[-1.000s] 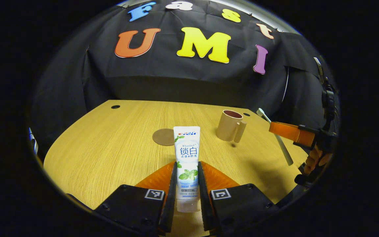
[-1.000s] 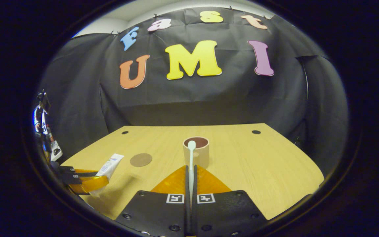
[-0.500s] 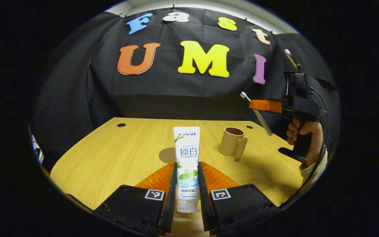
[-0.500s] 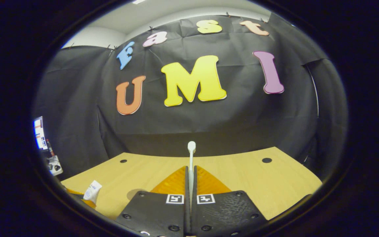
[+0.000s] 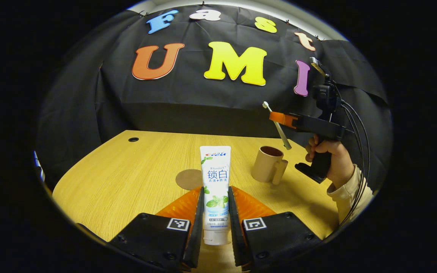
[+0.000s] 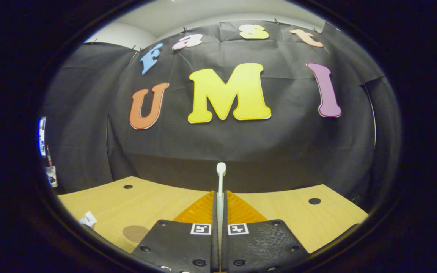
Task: Put the toothbrush and toothpaste on the desktop into the cup, then pick up the cup and place it on the coaster on the desktop.
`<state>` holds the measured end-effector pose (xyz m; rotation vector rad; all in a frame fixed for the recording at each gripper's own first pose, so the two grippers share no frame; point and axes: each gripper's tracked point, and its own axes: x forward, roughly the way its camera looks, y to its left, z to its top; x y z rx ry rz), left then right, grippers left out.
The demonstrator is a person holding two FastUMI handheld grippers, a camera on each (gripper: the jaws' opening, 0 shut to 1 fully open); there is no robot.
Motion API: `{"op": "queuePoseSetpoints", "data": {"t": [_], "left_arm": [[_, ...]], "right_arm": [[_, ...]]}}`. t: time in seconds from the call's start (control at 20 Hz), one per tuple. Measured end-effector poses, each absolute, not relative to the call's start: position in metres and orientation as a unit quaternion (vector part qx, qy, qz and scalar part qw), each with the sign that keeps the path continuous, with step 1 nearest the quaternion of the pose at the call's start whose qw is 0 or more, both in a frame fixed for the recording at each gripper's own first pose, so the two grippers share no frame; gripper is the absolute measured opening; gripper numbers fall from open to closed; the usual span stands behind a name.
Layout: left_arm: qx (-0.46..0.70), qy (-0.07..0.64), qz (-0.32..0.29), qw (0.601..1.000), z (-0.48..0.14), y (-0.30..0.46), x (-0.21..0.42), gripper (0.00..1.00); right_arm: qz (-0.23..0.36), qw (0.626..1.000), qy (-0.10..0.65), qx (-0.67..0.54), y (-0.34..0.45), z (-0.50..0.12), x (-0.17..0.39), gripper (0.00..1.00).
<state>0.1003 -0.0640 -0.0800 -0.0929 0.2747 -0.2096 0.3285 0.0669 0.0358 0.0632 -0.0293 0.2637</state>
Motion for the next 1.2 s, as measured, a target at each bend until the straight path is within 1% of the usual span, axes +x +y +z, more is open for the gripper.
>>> {"op": "queuePoseSetpoints", "data": {"t": [0.35,0.5,0.55,0.7,1.1,1.15,1.2], "left_arm": [[-0.045,0.15,-0.101,0.983,-0.091,-0.062,0.102,0.37],[-0.045,0.152,-0.102,0.982,-0.092,-0.063,0.1,0.38],[-0.044,0.151,-0.101,0.982,-0.091,-0.062,0.1,0.37],[-0.044,0.154,-0.102,0.982,-0.093,-0.062,0.098,0.38],[-0.04,0.161,-0.1,0.981,-0.096,-0.067,0.094,0.38],[-0.038,0.158,-0.099,0.982,-0.094,-0.069,0.095,0.37],[-0.039,0.155,-0.098,0.982,-0.092,-0.07,0.096,0.37]], "right_arm": [[0.126,0.992,-0.007,0.026,0.067,0.031,0.337,0.01],[0.122,0.992,-0.003,0.031,0.062,0.029,0.338,0.02],[0.123,0.992,-0.001,0.033,0.062,0.029,0.338,0.04],[0.119,0.992,0.003,0.038,0.057,0.029,0.338,0.04],[0.142,0.988,0.038,0.053,0.06,0.011,0.328,0.06],[0.145,0.987,0.042,0.054,0.06,0.008,0.328,0.06],[0.15,0.986,0.046,0.056,0.062,0.005,0.328,0.12]]}}
